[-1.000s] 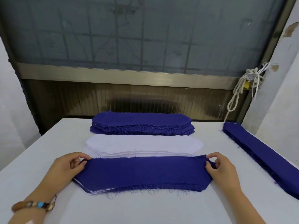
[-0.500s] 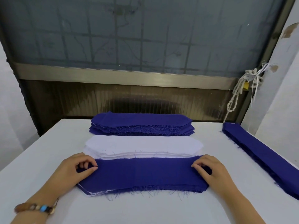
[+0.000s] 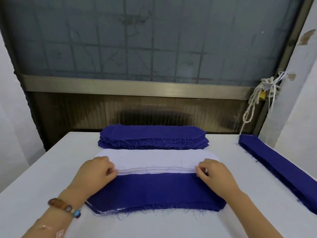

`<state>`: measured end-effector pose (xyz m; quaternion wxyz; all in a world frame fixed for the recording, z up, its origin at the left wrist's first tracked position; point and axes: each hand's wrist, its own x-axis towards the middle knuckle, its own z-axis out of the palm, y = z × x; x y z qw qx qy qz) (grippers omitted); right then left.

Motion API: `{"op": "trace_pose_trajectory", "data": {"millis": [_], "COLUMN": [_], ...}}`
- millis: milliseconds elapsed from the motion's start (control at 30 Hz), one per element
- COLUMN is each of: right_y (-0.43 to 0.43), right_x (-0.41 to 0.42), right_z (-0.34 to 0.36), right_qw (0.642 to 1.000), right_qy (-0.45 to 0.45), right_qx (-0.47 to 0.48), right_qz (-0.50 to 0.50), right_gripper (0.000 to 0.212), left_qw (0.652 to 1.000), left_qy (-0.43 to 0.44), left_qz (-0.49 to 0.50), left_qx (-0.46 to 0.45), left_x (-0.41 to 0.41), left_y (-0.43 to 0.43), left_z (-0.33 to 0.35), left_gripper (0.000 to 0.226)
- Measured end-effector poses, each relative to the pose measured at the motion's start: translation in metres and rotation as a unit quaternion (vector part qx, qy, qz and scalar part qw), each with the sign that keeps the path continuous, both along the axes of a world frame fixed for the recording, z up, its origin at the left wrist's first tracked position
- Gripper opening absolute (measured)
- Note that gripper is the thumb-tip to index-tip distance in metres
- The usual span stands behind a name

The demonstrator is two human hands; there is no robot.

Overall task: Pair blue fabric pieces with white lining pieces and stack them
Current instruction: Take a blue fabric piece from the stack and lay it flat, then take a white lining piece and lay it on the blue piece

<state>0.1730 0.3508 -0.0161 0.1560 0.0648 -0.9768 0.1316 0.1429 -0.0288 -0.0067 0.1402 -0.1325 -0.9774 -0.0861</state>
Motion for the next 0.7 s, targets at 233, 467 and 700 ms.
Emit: {"op": "trace_pose_trajectory", "data": {"millis": [233, 467, 700], "right_y": [-0.075, -0.101, -0.1], "right_x": [-0.061, -0.093, -0.1], "right_z": [0.001, -0.021, -0.034], "right_qw": [0.987, 0.982, 0.988], "right_qy": [0.008, 0.0, 0.014], "right_qx": [-0.149, -0.17, -0.138], "right_qz": [0.066, 0.084, 0.067], "right_gripper": [0.012, 0.014, 0.037], "left_qw": [0.989, 0.991, 0.993], "left_qy": [0.011, 0.02, 0.061], "left_qz": [-0.057, -0.031, -0.021], "left_qx": [0.139, 0.131, 0.1], "left_x": [-0.039, -0.07, -0.076], "left_y": [0.083, 0.114, 0.112], "left_z": [0.004, -0.034, -0.046], "left_gripper": [0.01, 0.03, 0.038]}}
